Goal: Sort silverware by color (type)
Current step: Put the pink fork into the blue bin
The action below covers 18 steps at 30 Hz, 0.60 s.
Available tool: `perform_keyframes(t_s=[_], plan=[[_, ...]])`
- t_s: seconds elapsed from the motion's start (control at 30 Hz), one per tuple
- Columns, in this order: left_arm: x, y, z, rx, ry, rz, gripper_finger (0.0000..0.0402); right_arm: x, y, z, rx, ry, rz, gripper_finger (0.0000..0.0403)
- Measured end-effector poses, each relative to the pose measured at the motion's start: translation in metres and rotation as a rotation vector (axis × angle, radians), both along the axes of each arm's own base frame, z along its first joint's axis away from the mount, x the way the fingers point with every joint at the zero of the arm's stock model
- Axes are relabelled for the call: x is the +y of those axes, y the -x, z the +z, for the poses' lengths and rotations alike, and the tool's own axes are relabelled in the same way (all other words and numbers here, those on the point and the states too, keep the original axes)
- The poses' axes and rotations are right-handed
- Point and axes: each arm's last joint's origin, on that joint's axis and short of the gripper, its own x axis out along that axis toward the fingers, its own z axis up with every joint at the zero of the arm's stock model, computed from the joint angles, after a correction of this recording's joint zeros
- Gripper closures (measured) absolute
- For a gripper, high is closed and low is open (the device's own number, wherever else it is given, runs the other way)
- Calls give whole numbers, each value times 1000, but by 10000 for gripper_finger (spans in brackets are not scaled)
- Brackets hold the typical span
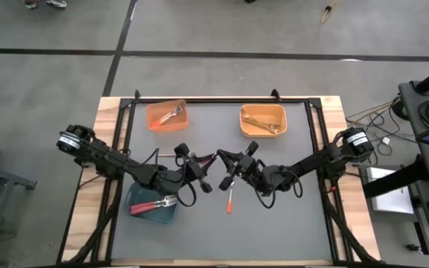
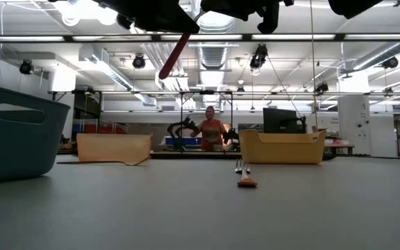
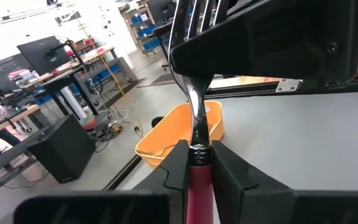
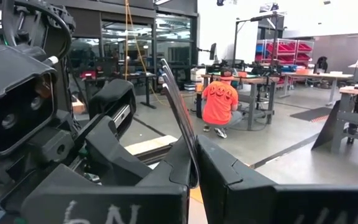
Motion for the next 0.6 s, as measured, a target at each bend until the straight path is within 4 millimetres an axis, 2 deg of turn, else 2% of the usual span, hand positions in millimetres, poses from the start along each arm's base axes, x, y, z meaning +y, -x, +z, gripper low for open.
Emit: perform_keyframes(t_s=[0.27,0.6], plan=[[0,0,0,-19,29,-12,377,0,0,0,14,12,-2,381],[-2,3,3,-34,50,-24,388,1,2,1,42,25,-7,297]])
